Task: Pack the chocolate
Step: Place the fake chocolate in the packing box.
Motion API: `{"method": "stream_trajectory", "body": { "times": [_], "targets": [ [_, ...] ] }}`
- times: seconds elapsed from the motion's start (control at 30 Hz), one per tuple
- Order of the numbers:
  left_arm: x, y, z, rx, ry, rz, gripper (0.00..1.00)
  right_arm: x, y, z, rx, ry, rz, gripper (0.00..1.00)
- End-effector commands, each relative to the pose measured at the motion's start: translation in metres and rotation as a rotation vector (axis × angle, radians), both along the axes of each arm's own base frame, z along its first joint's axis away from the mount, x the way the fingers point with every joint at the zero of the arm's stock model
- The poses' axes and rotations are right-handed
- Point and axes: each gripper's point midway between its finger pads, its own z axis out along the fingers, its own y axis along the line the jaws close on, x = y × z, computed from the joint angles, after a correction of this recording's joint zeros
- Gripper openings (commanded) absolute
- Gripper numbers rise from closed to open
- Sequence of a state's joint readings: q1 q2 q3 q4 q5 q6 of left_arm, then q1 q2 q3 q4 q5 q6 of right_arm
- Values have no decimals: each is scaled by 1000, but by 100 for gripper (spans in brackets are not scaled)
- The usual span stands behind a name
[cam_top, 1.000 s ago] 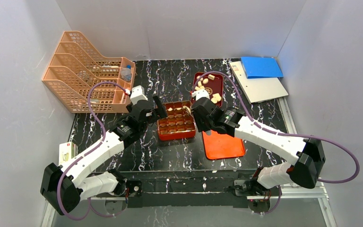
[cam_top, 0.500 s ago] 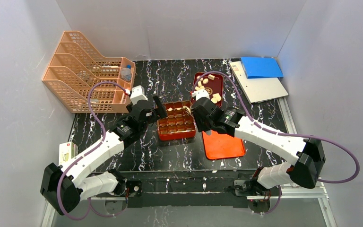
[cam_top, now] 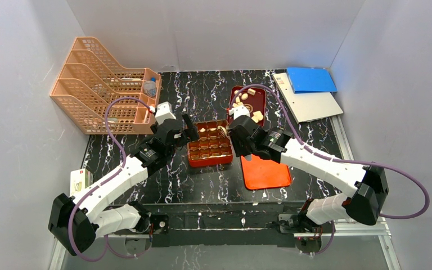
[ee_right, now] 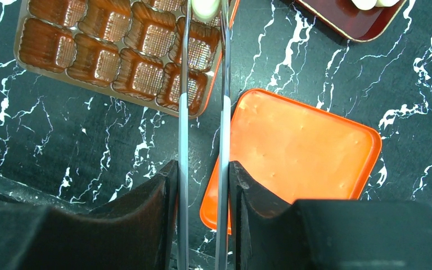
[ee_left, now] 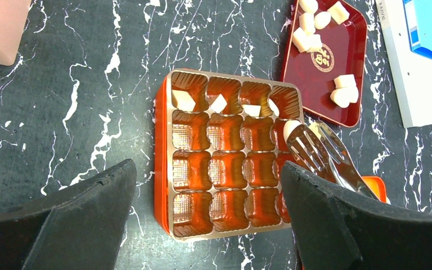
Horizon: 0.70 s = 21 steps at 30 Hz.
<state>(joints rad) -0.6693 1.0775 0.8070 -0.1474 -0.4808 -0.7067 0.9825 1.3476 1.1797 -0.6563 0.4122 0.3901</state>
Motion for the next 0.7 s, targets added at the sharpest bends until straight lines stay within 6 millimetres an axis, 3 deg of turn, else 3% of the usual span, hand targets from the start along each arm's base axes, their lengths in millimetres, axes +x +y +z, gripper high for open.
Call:
{"method": "stream_trajectory", "body": {
  "times": [0.0, 0.33, 0.53, 0.67],
  "targets": [
    [2, 2, 7, 8, -1, 9, 97, 5, 8, 23, 79, -54, -4, 42],
    [3, 0, 5, 10, 7, 4, 97, 5, 8, 22, 75, -57, -2, 44],
    [3, 1, 4, 11, 8, 6, 97, 7, 7, 29, 91, -78, -5, 29],
    [2, 1, 3, 9, 10, 7, 97, 10, 5, 39, 98, -104, -17, 27]
  ]
}}
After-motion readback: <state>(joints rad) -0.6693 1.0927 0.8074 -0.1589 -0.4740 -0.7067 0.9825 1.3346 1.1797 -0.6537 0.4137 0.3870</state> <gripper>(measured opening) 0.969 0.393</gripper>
